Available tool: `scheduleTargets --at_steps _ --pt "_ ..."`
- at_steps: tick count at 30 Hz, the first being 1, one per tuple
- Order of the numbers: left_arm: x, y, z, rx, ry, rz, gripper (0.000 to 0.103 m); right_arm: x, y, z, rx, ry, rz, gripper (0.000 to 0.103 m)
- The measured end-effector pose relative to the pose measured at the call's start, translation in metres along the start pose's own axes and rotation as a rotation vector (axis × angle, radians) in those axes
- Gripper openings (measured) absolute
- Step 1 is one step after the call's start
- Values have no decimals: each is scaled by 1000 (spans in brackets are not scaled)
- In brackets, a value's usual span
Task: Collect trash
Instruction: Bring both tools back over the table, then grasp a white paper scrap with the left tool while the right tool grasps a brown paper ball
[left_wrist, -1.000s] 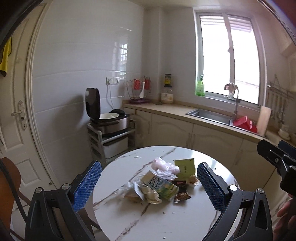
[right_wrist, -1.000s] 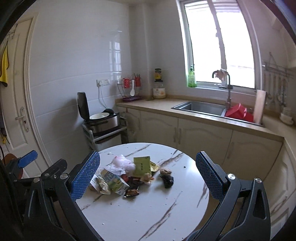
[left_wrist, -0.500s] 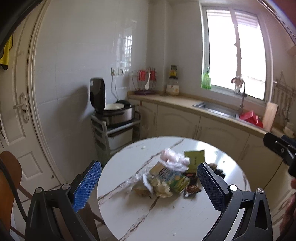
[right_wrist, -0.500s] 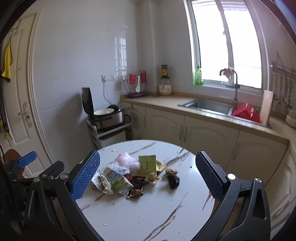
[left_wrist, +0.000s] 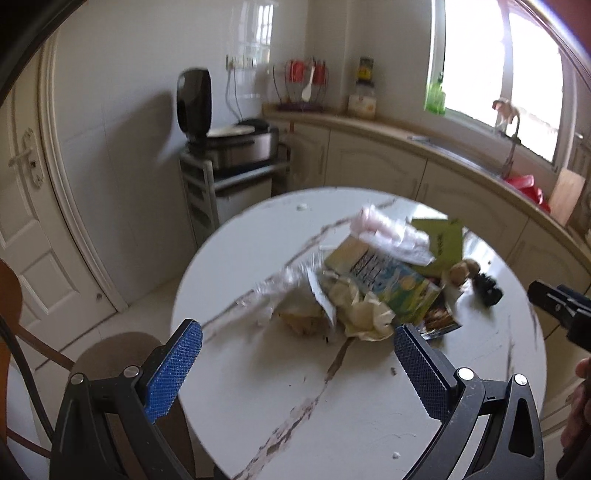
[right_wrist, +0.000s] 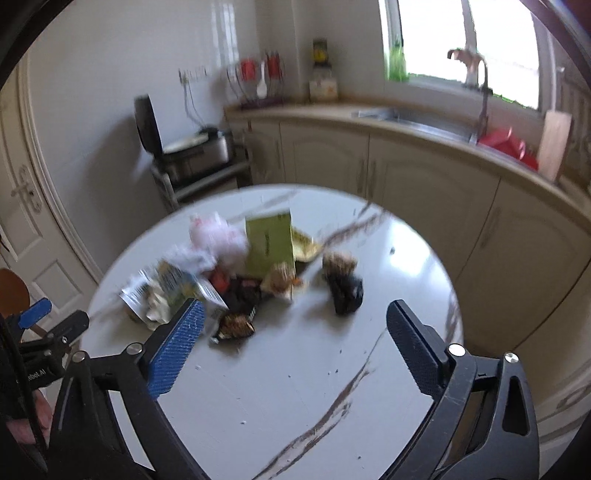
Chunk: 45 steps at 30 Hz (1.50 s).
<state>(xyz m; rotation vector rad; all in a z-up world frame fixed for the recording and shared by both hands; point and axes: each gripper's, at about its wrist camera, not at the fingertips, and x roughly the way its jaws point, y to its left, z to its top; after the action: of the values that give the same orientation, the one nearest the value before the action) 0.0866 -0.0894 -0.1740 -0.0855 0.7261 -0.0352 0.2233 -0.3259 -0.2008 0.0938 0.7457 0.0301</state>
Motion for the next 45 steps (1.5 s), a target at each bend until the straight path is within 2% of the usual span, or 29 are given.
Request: scheduleTargets --at_steps 4,9,11,16,18,20,21,23,24,26,29,32,36,45 --pt "27 19 13 -7 39 16 102 31 -2 -7 3 73 20 92" --pt "56 40 34 -18 67 18 101 62 -4 -6 15 115 41 86" --pt "66 45 40 -10 80 20 99 72 -6 -1 24 122 51 79" --pt "85 65 57 -20 104 -25 83 99 -5 14 11 144 74 72" --pt "92 69 61 -17 113 -44 66 108 -6 17 15 154 86 67" --pt "99 74 65 -15 128 -62 54 119 -7 20 20 171 96 51" --pt "102 78 67 -18 134 -75 47 124 -8 21 24 177 103 47" --pt "105 83 70 -16 132 -87 45 129 -10 21 31 180 114 38" --pt "108 85 71 -13 129 -91 41 129 -11 20 29 176 119 37" --pt "109 92 74 -17 122 -114 33 128 -11 20 24 172 147 25" --pt "111 96 75 -15 119 -125 21 128 -11 20 19 171 159 25" --pt "108 103 74 -21 111 -145 17 123 -13 18 20 167 165 25" --pt "100 110 67 -21 104 -162 7 111 -16 15 27 152 175 25" --pt "67 104 49 4 63 -185 2 88 -25 11 51 134 185 25"
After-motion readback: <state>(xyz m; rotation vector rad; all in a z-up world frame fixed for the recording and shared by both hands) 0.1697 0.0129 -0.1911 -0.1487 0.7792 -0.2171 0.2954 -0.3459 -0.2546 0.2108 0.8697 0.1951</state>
